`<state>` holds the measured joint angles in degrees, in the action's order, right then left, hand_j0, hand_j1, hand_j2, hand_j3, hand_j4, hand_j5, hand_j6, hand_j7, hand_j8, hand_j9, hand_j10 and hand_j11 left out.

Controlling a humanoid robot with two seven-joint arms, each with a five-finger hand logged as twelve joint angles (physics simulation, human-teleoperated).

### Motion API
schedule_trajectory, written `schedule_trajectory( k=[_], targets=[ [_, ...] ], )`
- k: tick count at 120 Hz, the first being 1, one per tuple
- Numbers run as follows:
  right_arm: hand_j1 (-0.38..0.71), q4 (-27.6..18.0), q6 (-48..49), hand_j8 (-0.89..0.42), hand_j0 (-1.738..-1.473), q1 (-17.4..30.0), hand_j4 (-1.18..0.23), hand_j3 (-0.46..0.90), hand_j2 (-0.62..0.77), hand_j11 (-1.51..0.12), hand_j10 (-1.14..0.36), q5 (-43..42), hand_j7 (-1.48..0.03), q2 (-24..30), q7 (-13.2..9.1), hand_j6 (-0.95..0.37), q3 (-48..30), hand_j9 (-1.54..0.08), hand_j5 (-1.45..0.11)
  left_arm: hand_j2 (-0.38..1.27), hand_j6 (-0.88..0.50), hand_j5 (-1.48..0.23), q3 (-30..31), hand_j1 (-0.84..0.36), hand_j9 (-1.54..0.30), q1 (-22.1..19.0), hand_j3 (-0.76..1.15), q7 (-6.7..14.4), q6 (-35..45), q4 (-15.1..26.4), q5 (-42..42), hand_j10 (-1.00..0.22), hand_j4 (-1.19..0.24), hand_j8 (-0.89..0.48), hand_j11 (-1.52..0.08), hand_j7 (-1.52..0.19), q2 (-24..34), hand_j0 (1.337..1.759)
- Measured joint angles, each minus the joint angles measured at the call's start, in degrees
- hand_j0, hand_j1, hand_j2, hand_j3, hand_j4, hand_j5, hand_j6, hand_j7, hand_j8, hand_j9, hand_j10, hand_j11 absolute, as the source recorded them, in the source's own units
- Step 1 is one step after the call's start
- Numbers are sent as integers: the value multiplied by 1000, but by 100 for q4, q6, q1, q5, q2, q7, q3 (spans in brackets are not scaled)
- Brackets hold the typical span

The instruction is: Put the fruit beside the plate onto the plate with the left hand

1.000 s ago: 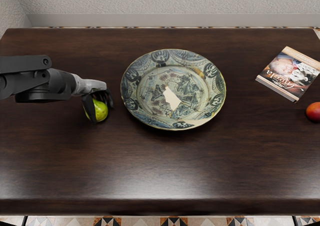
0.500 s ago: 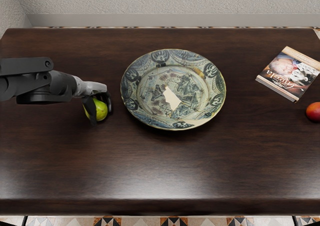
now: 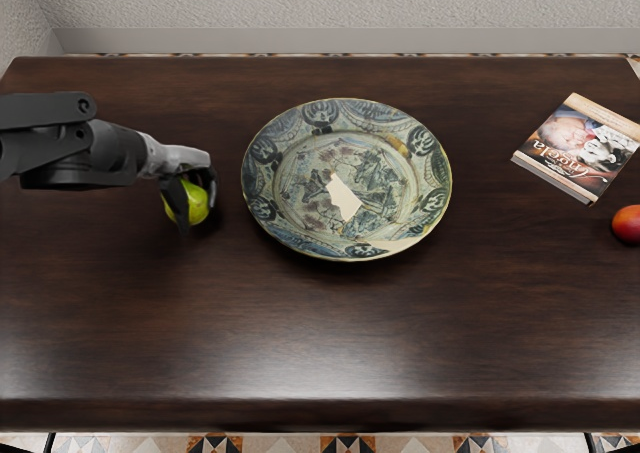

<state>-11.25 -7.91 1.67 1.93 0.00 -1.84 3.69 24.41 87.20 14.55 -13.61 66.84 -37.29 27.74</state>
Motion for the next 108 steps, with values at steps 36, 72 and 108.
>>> schedule_trajectory(
  k=[36,72,108],
  targets=[
    [-314,0,0,-29,-1658,0,-29,0,-6,-38,-29,0,-38,0,-1,-30,0,-38,-38,472,-333,-1134,2,-328,-1097,762,0,9,-650,3,108,-361,-773,-209,-1084,-1100,174,1647],
    [-314,0,0,-29,-1658,0,-29,0,-6,-38,-29,0,-38,0,0,-30,0,-38,-38,386,-345,-1162,-2,-281,-1091,1524,0,38,-1134,-33,687,-415,-763,-217,-1085,-1136,-412,1648],
    [-314,0,0,-29,-1658,0,-29,0,-6,-38,-29,0,-38,0,-1,-29,0,-38,-38,386,-370,-1162,-28,-271,-1101,1639,0,61,-1219,-862,788,-413,-761,-239,-1082,-1143,-1720,1649]
  ],
)
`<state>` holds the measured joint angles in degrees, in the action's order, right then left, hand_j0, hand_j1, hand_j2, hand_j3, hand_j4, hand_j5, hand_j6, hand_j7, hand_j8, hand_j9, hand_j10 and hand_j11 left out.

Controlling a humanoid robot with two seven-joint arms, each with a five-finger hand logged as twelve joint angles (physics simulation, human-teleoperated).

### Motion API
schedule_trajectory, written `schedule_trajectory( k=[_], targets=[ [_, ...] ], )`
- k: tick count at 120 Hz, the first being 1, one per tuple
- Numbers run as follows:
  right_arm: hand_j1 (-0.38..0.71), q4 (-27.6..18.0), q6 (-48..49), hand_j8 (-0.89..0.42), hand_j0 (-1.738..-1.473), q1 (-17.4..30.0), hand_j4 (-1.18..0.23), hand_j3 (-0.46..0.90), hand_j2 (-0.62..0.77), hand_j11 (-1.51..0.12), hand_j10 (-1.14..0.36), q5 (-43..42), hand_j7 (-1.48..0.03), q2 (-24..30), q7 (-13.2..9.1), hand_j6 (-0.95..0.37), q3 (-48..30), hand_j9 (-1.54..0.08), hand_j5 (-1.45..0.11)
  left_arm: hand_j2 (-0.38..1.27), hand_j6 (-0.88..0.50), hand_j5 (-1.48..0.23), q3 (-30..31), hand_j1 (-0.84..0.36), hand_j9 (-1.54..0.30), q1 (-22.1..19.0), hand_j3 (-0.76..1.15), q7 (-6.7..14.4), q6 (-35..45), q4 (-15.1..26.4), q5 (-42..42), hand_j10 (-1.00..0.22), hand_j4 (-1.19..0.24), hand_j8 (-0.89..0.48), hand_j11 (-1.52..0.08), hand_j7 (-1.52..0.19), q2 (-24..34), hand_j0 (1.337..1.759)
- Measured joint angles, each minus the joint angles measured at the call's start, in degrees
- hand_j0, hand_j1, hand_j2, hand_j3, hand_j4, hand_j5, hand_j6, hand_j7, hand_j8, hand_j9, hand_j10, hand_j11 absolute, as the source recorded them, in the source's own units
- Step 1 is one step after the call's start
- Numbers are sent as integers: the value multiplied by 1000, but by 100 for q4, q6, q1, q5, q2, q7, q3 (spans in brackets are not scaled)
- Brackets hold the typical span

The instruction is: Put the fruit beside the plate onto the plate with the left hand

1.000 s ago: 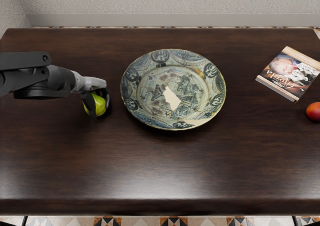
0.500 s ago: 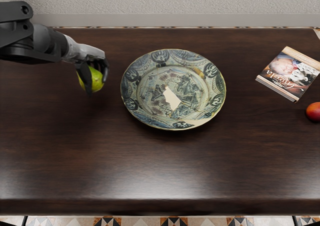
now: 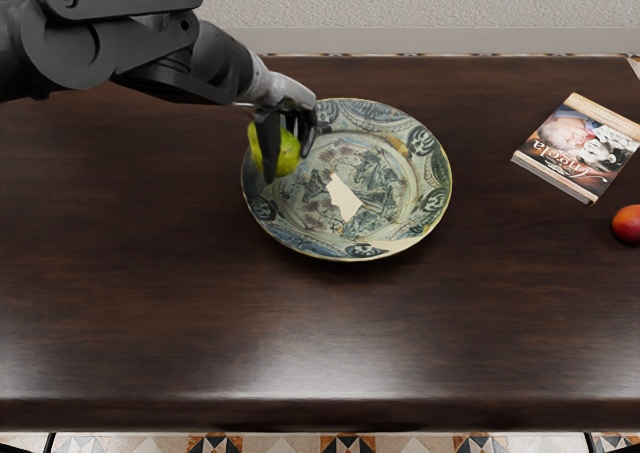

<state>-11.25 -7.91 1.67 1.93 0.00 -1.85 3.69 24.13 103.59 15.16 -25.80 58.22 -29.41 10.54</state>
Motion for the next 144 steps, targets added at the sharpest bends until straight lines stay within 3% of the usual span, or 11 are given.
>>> schedule_trajectory(
  k=[34,42,49,68,86,127,144],
  targets=[
    [-314,0,0,-29,-1658,0,-29,0,-6,-38,-29,0,-38,0,0,-29,0,-38,-38,321,-389,-1139,-139,-247,-1086,-28,0,0,-20,-596,-25,-425,-765,-255,-1076,-1126,-784,1649],
    [-314,0,0,-29,-1658,0,-29,0,-6,-38,-29,0,-38,0,0,-30,0,-38,-38,376,-391,-1135,-152,-254,-1084,-88,0,-1,-18,-795,-22,-419,-760,-251,-1073,-1125,-1034,1649],
    [-314,0,0,-29,-1658,0,-29,0,-6,-38,-29,0,-38,0,0,-30,0,-38,-38,295,-405,-1126,-175,-224,-1079,-127,0,0,-12,-945,-36,-430,-757,-268,-1066,-1119,-1054,1650],
    [-314,0,0,-29,-1658,0,-29,0,-6,-38,-29,0,-38,0,0,-30,0,-38,-38,281,-466,-1074,-252,-195,-1043,-203,0,-1,3,-1243,-64,-462,-742,-322,-1031,-1061,-1054,1650],
    [-314,0,0,-29,-1658,0,-29,0,-6,-38,-29,0,-38,0,0,-30,0,-38,-38,280,-533,-896,-311,-169,-881,-267,0,-3,67,-1349,-33,-528,-646,-395,-874,-887,-1054,1653],
    [-314,0,0,-30,-1658,0,-30,0,-6,-38,-29,0,-38,0,1,-30,0,-38,-38,76,-212,-313,-575,118,-310,-467,0,-30,108,-1691,6,-211,-233,-186,-309,-311,-1054,1657],
    [-314,1,0,-30,-1658,0,-30,0,-6,-38,-29,0,-38,0,1,-30,0,-38,-38,38,-107,-157,-866,234,-155,-588,0,-37,74,-1667,97,-106,-117,-94,-154,-156,-1054,1658]
  ],
)
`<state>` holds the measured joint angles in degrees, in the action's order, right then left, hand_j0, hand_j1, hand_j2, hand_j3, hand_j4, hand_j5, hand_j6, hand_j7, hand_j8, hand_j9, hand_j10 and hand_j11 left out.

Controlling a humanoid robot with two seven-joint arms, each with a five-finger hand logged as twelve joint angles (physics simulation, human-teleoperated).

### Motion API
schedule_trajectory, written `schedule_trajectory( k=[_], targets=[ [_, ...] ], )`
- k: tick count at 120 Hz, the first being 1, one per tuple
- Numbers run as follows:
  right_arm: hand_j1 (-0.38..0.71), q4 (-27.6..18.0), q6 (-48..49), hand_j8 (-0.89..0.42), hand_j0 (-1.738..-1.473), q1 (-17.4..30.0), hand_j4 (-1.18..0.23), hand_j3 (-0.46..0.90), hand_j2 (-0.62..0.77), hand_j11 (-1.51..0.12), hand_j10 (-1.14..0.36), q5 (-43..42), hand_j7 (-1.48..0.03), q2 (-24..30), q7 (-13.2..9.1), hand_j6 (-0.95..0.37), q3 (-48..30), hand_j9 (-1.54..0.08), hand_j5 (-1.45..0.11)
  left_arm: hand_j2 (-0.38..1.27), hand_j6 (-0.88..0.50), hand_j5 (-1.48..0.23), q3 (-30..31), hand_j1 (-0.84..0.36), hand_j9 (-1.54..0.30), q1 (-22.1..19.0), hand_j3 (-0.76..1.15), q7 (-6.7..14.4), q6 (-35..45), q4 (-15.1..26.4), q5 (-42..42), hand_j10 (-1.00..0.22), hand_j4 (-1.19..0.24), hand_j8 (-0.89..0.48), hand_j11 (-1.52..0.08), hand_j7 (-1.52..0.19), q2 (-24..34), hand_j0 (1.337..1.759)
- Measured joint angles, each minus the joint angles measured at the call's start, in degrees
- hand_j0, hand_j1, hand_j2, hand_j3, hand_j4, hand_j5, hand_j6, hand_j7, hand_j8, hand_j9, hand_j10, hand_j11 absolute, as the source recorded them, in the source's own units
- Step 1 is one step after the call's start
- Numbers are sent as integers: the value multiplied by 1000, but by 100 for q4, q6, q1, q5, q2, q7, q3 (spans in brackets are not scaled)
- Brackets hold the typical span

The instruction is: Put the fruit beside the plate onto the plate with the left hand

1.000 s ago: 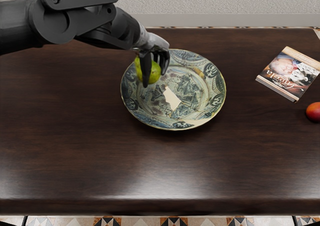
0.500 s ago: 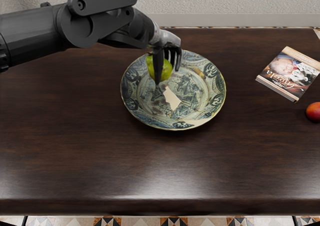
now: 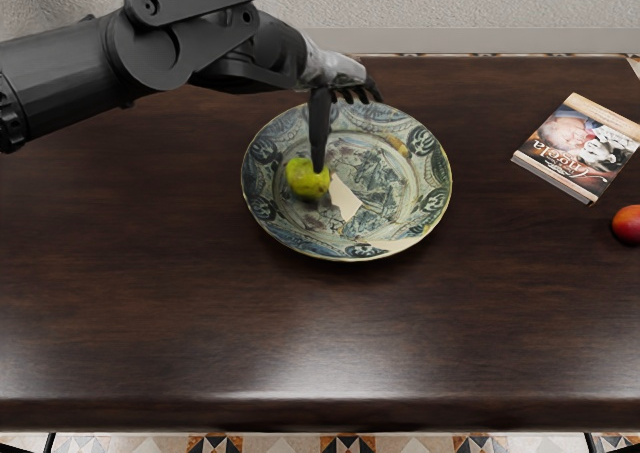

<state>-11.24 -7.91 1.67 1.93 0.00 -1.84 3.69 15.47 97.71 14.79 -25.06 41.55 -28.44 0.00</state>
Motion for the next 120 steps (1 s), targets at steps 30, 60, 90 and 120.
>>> schedule_trajectory(
  k=[30,60,90,120],
  targets=[
    [-314,-1,0,-30,-1658,0,-30,0,-6,-38,-29,0,-38,0,-1,-30,0,-38,-38,11,-33,-46,-208,315,-46,-6,0,-2,-198,713,1411,-32,-35,-29,-45,-46,668,1658],
    [-314,-1,0,-30,-1658,0,-30,0,-6,-38,-30,0,-38,0,-1,-30,0,-38,-38,3,-11,-14,-219,339,-13,-213,0,-2,-913,937,3095,-10,-11,-9,-13,-13,1969,1658],
    [-314,-1,0,-30,-1658,0,-30,0,-6,-38,-29,0,-38,0,-1,-30,0,-38,-38,1,-4,-4,-677,346,-4,-964,0,-2,-988,1323,3351,-3,-4,-3,-4,-4,3274,1658],
    [-314,-1,0,-30,-1658,0,-30,0,-6,-38,-29,0,-38,0,-1,-30,0,-38,-38,0,-1,-1,-989,348,-1,-1542,0,-2,-995,2010,3372,-1,-1,-1,-1,-1,4187,1658]
  ],
)
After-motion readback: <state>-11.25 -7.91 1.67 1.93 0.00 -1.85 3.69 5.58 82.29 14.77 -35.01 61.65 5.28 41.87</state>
